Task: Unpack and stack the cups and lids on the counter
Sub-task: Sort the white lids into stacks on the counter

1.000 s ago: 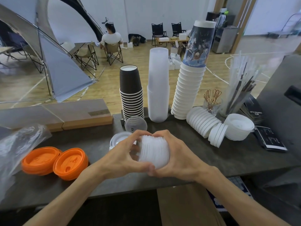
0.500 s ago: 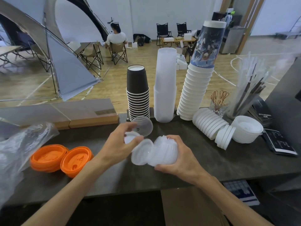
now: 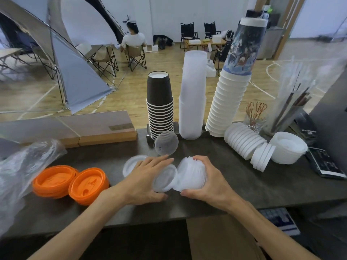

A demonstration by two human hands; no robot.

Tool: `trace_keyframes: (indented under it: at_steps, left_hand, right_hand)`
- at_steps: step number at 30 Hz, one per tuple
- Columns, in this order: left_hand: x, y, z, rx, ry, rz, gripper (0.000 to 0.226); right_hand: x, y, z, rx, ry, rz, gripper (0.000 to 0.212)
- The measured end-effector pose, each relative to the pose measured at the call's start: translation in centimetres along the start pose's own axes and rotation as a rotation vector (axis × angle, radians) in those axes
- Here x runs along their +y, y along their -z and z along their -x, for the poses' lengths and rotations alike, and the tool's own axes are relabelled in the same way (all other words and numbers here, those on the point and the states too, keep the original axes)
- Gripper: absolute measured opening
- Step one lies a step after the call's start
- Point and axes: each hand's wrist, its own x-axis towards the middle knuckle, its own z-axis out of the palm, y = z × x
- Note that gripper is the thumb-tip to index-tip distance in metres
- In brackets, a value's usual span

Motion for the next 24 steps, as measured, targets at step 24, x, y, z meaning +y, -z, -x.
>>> trace_keyframes:
  at_steps: [24]
  left_hand:
    - [5.4, 0.5, -0.3, 0.102, 0.066, 0.363, 0.100]
  right_hand:
    - [-3.1, -1.9, 0.0, 0.075, 0.103, -0.135, 0.082]
